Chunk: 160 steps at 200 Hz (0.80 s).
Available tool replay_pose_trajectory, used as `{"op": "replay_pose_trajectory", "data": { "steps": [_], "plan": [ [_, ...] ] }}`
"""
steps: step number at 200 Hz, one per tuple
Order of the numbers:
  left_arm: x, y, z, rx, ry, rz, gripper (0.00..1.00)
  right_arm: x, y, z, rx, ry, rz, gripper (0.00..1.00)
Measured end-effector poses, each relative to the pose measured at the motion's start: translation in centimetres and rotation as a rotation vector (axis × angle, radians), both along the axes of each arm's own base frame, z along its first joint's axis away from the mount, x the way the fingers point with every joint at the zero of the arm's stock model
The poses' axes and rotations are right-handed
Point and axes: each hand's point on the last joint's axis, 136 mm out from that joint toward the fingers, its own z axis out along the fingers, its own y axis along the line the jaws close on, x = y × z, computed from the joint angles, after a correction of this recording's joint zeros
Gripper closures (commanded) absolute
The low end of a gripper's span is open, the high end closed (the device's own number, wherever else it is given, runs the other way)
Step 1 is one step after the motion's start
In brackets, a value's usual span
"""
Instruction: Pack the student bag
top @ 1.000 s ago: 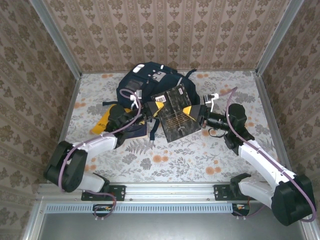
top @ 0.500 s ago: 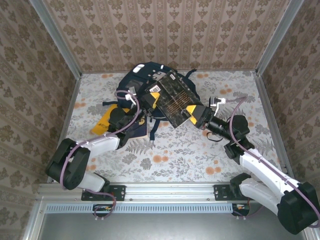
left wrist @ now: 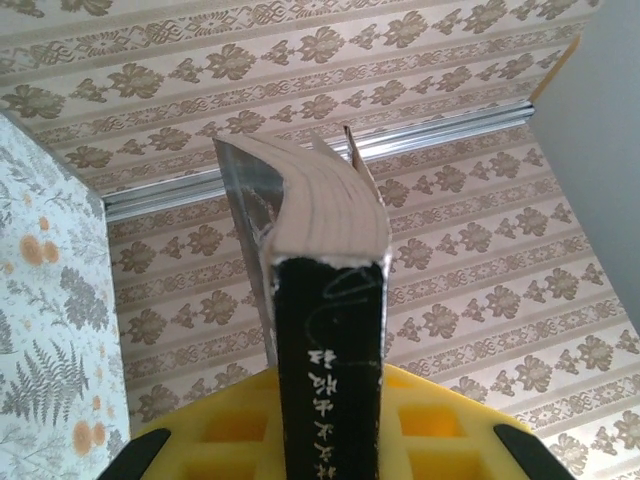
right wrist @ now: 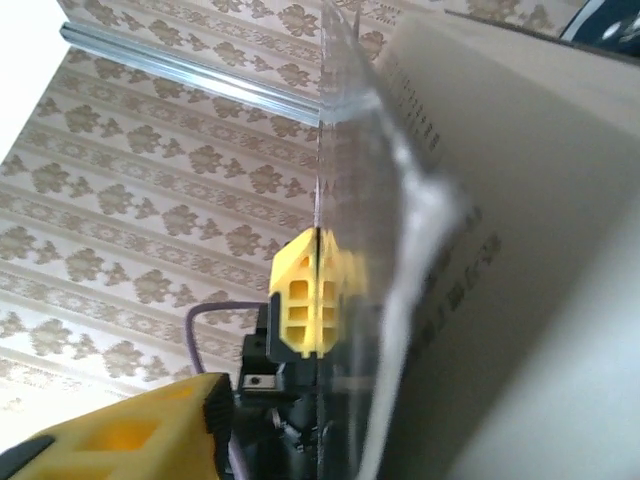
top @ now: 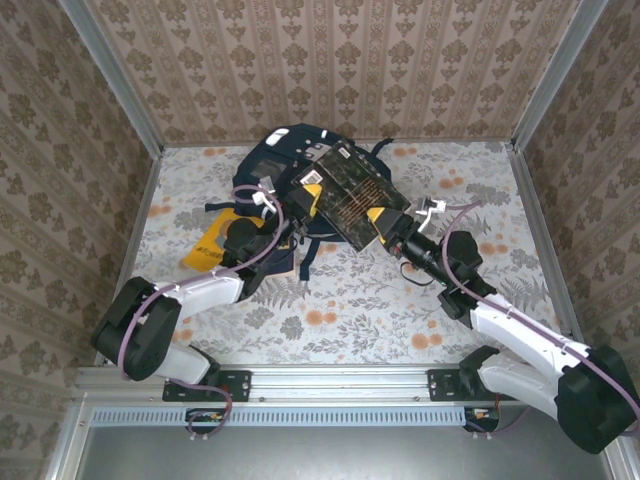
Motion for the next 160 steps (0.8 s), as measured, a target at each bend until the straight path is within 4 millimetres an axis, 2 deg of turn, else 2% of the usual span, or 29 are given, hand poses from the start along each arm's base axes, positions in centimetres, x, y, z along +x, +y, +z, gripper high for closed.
{"op": "replay_pose_trajectory", "data": {
  "steps": [16, 28, 39, 55, 67, 91, 130, 147, 160],
  "plan": [
    [0.0, -0.2, -0.3, 0.008, 0.01, -0.001, 1.0, 0.5, -0.1, -0.4, -0.011, 0.014, -0.021, 0.89],
    [0.1, -0.2, -0.3, 0.011, 0.016, 0.003, 1.0, 0.7, -0.3, -0.6, -0.023, 0.032, -0.035, 0.97],
    [0.2, -0.4, -0.3, 0.018, 0.023, -0.001, 0.84, 0.9, -0.5, -0.6, -0.04, 0.042, -0.049, 1.0],
    [0.4, -0.9, -0.6, 0.065, 0.024, -0.025, 0.62, 0.6, -1.1, -0.2, -0.078, 0.044, -0.07, 1.0],
    [0.8, -1.2, -1.4, 0.135, 0.031, -0.038, 0.54, 0.6, -2.2, -0.3, -0.12, 0.053, -0.104, 1.0],
    [2.6, -1.5, -2.6, 0.363, 0.021, -0.031, 0.5, 1.4, -6.0, -1.7, -0.207, 0.108, -0.233, 1.0],
    [6.0, -3.3, 0.7, 0.65, -0.137, -0.034, 0.48, 2.8, -12.5, -7.1, -0.34, 0.3, -0.416, 1.0],
    [8.1, -4.6, 1.7, 0.782, -0.204, -0.048, 0.48, 2.8, -13.9, -8.8, -0.391, 0.357, -0.445, 1.0],
    [9.9, -5.8, 1.5, 0.872, -0.237, -0.071, 0.48, 2.6, -14.5, -9.8, -0.428, 0.387, -0.453, 1.0]
  ]
}}
